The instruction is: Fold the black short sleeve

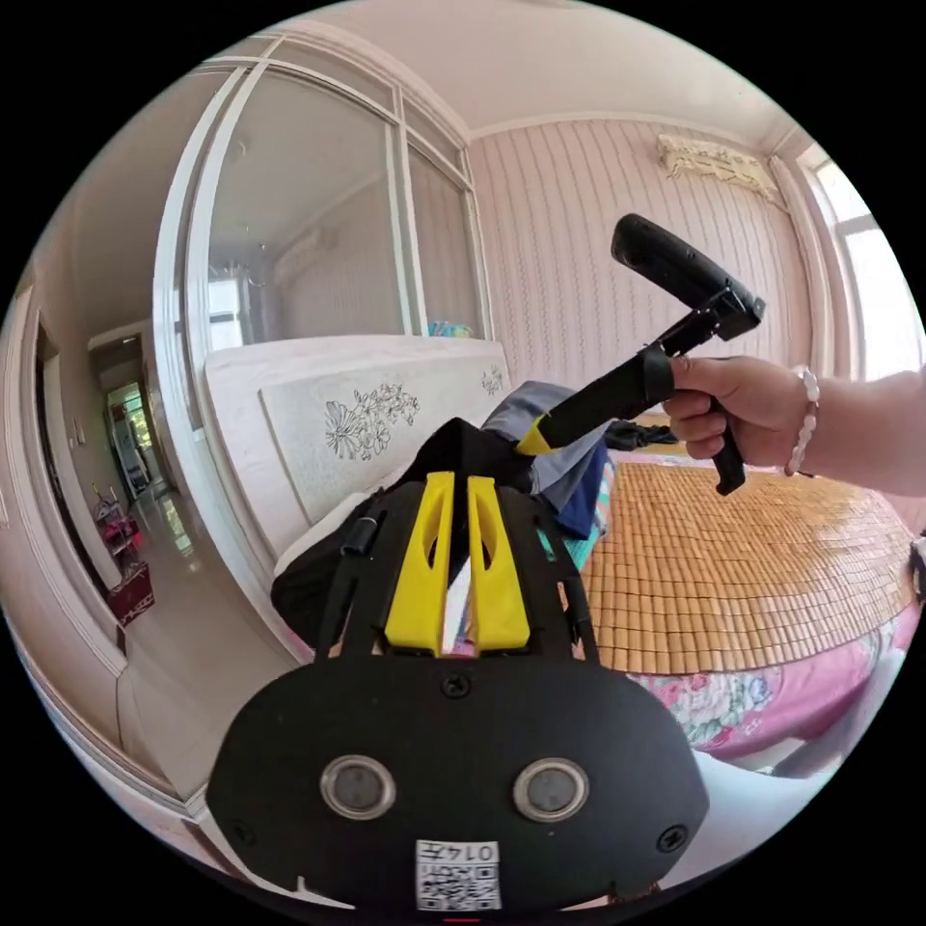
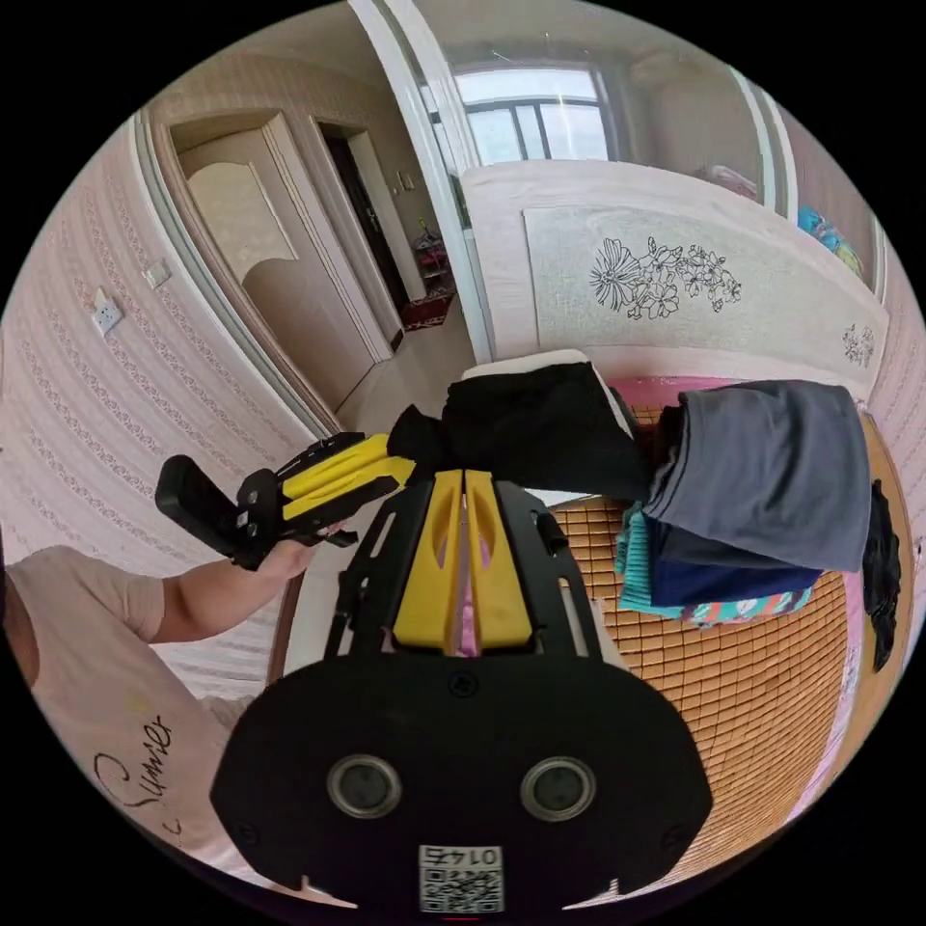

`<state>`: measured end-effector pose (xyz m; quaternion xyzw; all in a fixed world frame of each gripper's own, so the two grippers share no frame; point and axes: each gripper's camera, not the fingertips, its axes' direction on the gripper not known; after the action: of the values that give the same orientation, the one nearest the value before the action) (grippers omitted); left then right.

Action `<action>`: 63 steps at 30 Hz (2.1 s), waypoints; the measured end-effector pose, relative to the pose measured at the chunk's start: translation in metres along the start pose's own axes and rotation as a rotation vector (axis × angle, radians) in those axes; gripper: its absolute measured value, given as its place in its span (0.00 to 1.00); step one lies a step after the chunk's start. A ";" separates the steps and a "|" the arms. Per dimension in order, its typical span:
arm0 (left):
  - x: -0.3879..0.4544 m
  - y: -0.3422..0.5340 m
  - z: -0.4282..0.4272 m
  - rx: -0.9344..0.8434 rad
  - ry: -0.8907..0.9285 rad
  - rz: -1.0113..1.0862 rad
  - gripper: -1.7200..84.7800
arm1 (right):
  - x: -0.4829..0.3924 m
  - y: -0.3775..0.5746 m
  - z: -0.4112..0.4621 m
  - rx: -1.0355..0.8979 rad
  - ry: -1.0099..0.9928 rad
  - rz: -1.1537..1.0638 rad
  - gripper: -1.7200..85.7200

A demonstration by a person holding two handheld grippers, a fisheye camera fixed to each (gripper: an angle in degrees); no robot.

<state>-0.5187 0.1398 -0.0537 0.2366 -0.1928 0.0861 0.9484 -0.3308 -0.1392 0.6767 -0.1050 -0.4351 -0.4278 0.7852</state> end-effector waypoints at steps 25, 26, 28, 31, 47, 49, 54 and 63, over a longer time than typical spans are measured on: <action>0.056 0.159 -0.050 -0.797 0.496 -0.202 0.03 | -0.080 0.207 0.080 -0.379 -0.188 -0.028 0.19; 0.049 0.162 -0.047 -0.818 0.462 -0.216 0.04 | -0.088 0.199 0.095 -0.418 -0.191 -0.061 0.20; 0.041 0.164 -0.046 -0.810 0.447 -0.261 0.05 | -0.098 0.196 0.120 -0.502 -0.133 -0.122 0.19; 0.038 0.166 -0.042 -0.780 0.466 -0.314 0.06 | -0.101 0.210 0.148 -0.661 0.014 -0.186 0.08; 0.042 0.207 0.019 -0.831 0.565 -0.255 0.12 | 0.005 0.382 -0.056 -0.253 -0.018 0.675 0.03; 0.040 0.206 0.024 -0.830 0.629 -0.274 0.09 | 0.003 0.401 -0.061 -0.240 -0.044 0.746 0.03; 0.026 0.214 0.032 -0.874 0.740 -0.439 0.03 | -0.013 0.421 -0.069 -0.189 -0.067 0.808 0.03; 0.023 0.176 0.008 -0.845 0.634 -0.277 0.01 | -0.078 0.365 -0.047 -0.485 0.340 0.447 0.03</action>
<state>-0.5454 0.2914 0.0354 -0.1793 0.1176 -0.0575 0.9750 -0.0437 0.1041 0.6640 -0.3078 -0.1506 -0.3477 0.8727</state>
